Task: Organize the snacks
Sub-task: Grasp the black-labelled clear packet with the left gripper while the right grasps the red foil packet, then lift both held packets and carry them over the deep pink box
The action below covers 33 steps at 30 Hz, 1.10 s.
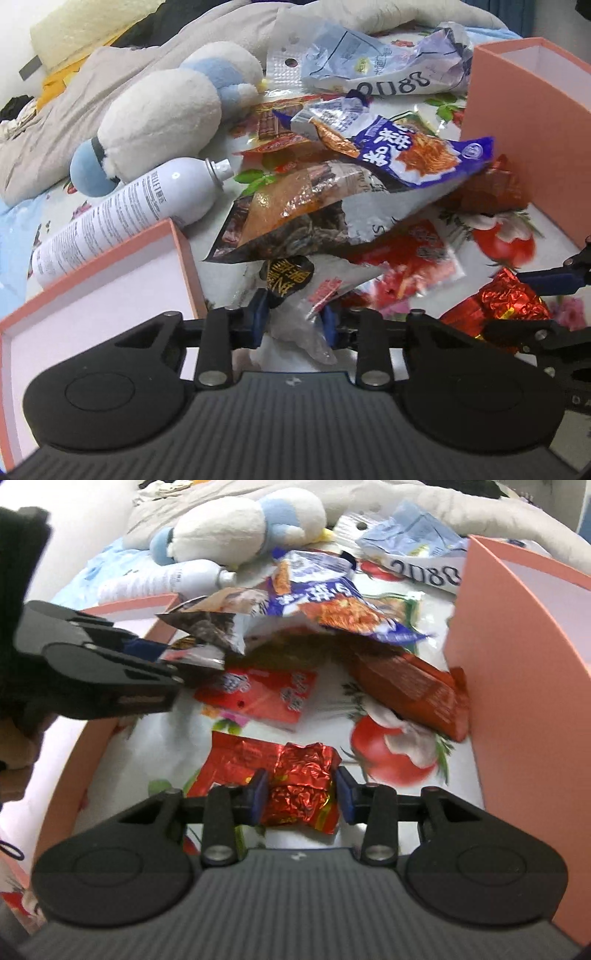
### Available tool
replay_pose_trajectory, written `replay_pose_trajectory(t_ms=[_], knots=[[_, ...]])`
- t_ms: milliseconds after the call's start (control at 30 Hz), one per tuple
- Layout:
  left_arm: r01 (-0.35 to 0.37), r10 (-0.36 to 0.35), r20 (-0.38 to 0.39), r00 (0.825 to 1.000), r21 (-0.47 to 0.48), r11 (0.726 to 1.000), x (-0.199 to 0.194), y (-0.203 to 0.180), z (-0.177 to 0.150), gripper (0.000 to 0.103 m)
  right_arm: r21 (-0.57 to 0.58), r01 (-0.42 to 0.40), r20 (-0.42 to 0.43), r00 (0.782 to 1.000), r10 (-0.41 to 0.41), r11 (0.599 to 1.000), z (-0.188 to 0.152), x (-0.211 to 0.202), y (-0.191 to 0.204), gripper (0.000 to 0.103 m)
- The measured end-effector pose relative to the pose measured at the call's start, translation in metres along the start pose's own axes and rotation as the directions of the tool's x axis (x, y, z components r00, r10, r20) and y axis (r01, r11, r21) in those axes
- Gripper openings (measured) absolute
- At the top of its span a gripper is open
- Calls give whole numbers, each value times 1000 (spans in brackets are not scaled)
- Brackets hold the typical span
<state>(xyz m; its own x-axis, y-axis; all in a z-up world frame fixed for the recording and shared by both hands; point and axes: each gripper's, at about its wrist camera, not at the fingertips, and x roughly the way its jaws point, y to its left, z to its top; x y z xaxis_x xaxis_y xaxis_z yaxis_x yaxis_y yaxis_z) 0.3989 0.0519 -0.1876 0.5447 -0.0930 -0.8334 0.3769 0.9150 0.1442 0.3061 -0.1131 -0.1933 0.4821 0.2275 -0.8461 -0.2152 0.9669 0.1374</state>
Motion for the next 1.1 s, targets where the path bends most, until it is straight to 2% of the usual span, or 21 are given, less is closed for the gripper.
replay_pose_trajectory(t_ms=[200,400,633,767,1033,1100], knots=[[-3,4,15,1000,-87,996,-21,-9,-13,28,-32,-6,28,1000,7,999,-11,-16,-4,41],[7,4,54,999,-191,981,-48,-18,-29,28,-29,30,38,999,-29,999,-21,-30,-14,41],[44,-2,115,993,-361,931,-89,-27,-53,28,-9,24,119,993,-22,1000,-40,-70,-19,40],[41,25,159,987,-401,915,-120,-41,-72,28,-35,13,181,983,-7,999,-55,-96,-18,40],[57,39,167,985,-532,845,-202,-61,-115,28,-11,-15,208,978,17,1000,-78,-158,-7,40],[60,40,169,985,-546,836,-221,-67,-124,28,-14,-19,222,975,21,1000,-81,-175,-5,40]])
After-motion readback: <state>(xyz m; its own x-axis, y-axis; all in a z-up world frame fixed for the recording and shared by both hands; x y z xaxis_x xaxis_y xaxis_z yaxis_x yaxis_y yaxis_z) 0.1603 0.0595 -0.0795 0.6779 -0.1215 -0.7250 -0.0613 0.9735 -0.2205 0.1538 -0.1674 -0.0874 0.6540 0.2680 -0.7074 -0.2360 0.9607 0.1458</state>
